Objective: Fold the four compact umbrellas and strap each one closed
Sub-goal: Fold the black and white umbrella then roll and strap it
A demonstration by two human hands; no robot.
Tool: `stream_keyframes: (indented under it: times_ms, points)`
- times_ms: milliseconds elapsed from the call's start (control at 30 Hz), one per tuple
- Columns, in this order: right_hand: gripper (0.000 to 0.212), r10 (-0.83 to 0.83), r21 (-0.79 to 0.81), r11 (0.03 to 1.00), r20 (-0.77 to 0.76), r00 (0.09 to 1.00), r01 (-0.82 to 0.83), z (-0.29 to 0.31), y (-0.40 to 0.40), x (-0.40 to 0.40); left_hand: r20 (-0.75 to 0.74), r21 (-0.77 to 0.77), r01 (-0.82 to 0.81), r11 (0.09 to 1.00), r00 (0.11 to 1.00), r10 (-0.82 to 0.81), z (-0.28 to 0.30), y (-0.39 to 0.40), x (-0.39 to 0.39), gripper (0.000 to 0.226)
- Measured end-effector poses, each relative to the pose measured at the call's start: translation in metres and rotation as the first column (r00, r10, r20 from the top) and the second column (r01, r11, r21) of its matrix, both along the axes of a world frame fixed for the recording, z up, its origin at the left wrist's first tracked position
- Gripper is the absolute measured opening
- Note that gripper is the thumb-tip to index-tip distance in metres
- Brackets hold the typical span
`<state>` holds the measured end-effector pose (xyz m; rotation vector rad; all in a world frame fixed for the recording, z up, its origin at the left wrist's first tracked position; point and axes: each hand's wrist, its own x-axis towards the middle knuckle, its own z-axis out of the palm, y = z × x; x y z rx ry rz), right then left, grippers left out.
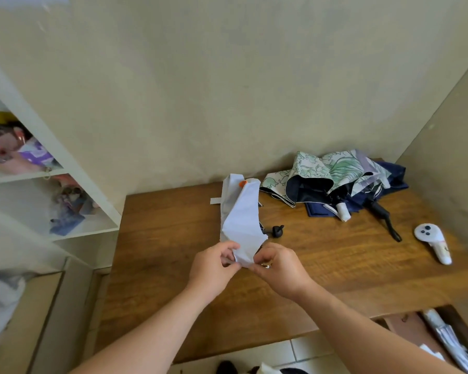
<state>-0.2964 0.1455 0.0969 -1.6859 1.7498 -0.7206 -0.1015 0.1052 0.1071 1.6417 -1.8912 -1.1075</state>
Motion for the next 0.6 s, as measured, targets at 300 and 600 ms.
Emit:
stream_keyframes:
  times_ms: [300,600]
  points:
    - [0.011,-0.054,0.174,0.985,0.283,0.958,0.004,0.004,0.009,-0.017,0.088,0.004,-0.019,1.0,0.996,0.018,0.006,0.032,-0.017,0.057]
    - [0.014,-0.08,0.262,0.965,0.391,0.917,-0.027,-0.001,0.015,-0.026,0.016,0.138,-0.242,0.96,0.97,0.242,0.017,0.04,-0.041,0.068]
